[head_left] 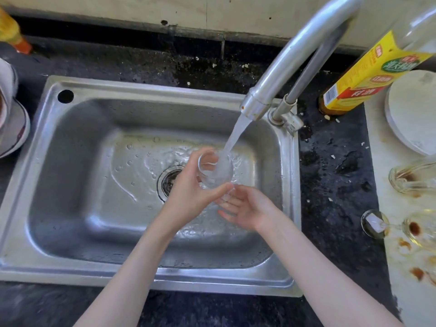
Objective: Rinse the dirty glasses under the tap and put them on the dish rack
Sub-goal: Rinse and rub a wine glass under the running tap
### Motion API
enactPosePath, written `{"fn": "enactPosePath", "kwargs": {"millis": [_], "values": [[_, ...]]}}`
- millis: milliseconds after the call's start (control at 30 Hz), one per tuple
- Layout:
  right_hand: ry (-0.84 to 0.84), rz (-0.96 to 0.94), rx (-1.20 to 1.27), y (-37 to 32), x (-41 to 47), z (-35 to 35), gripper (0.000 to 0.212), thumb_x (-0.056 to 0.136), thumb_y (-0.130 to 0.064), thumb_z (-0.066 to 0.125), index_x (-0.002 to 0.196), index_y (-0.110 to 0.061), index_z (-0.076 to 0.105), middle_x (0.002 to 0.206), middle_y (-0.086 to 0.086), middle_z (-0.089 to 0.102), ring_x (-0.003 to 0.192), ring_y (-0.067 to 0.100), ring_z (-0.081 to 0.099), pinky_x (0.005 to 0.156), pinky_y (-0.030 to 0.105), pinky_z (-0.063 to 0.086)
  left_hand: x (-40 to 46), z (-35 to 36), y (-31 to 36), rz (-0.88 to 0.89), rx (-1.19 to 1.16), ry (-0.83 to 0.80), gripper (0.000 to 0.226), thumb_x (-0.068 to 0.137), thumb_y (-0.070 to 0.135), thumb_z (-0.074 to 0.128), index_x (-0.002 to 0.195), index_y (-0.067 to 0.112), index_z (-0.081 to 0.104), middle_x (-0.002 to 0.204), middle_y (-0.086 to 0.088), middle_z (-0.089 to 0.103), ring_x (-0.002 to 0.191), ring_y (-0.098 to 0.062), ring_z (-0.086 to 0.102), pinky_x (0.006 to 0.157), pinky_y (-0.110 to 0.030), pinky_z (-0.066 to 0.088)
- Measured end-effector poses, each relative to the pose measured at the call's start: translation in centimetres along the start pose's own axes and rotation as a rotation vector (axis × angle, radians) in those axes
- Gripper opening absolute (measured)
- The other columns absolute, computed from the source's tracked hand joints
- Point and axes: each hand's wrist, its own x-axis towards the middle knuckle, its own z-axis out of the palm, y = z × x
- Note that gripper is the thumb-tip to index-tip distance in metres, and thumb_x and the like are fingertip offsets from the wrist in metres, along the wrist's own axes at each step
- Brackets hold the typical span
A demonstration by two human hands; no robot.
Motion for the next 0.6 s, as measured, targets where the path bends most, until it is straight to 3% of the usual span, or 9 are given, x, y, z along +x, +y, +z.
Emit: {"fn": "enactPosePath", "kwargs": {"millis": [100,200,333,400,500,600], "values": [[0.015,-0.029,-0.047,-0.3,-0.1,-0.1,0.030,0.098,-0.022,0.040,0.076,-0.008,0.055,0.083,0.011,0.062,0.080,0.022,0.060,0.079,0.033,0.045,-0.5,0.4,0.5,0.042,0.077,0.018,0.065,0.065,0.026,0.081,0.119,0.023,0.045,0.112,0.017,0.056,0.100,0.005,0.054,0.081,-0.013,0.041],[0.044,-0.093,-0.016,-1.2,-1.0,0.0,0.027,0.098,-0.020,0.042,0.078,-0.006,0.054,0.086,0.012,0.059,0.082,0.024,0.058,0.088,0.036,0.044,-0.8,0.6,0.8,0.041,0.117,0.075,0.068,0.064,0.029,0.082,0.119,0.019,0.043,0.112,0.016,0.055,0.098,0.009,0.051,0.077,-0.007,0.037],[0.010,-0.215,0.081,-3.4,-3.2,-0.4,0.020,0.098,-0.014,0.040,0.096,-0.002,0.055,0.115,0.018,0.059,0.114,0.030,0.054,0.095,0.039,0.043,-1.2,0.8,1.5,0.026,0.118,0.105,0.062,0.066,0.016,0.082,0.114,0.020,0.043,0.104,0.025,0.050,0.092,0.018,0.048,0.075,-0.002,0.034],[-0.019,-0.297,0.137,-4.6,-4.5,-0.6,0.025,0.098,-0.013,0.041,0.116,0.000,0.053,0.126,0.018,0.056,0.119,0.030,0.052,0.096,0.039,0.043,-1.3,0.9,1.9,0.018,0.121,0.106,0.063,0.066,0.015,0.082,0.114,0.021,0.042,0.105,0.025,0.049,0.094,0.014,0.049,0.078,-0.003,0.035],[-0.057,-0.375,0.226,-6.3,-6.4,-0.5,0.035,0.098,-0.014,0.041,0.129,-0.001,0.047,0.120,0.013,0.059,0.110,0.026,0.054,0.097,0.038,0.042,-1.3,0.9,2.7,0.013,0.129,0.099,0.061,0.065,0.017,0.082,0.113,0.023,0.043,0.105,0.021,0.051,0.097,0.000,0.052,0.082,-0.008,0.037],[-0.096,-0.363,0.325,-7.4,-7.8,-0.6,0.027,0.098,-0.016,0.039,0.117,-0.002,0.053,0.103,0.010,0.062,0.105,0.024,0.056,0.094,0.037,0.042,-1.4,0.7,4.0,0.026,0.123,0.096,0.060,0.066,0.019,0.082,0.112,0.026,0.044,0.104,0.019,0.051,0.097,-0.010,0.055,0.084,-0.023,0.043]]}}
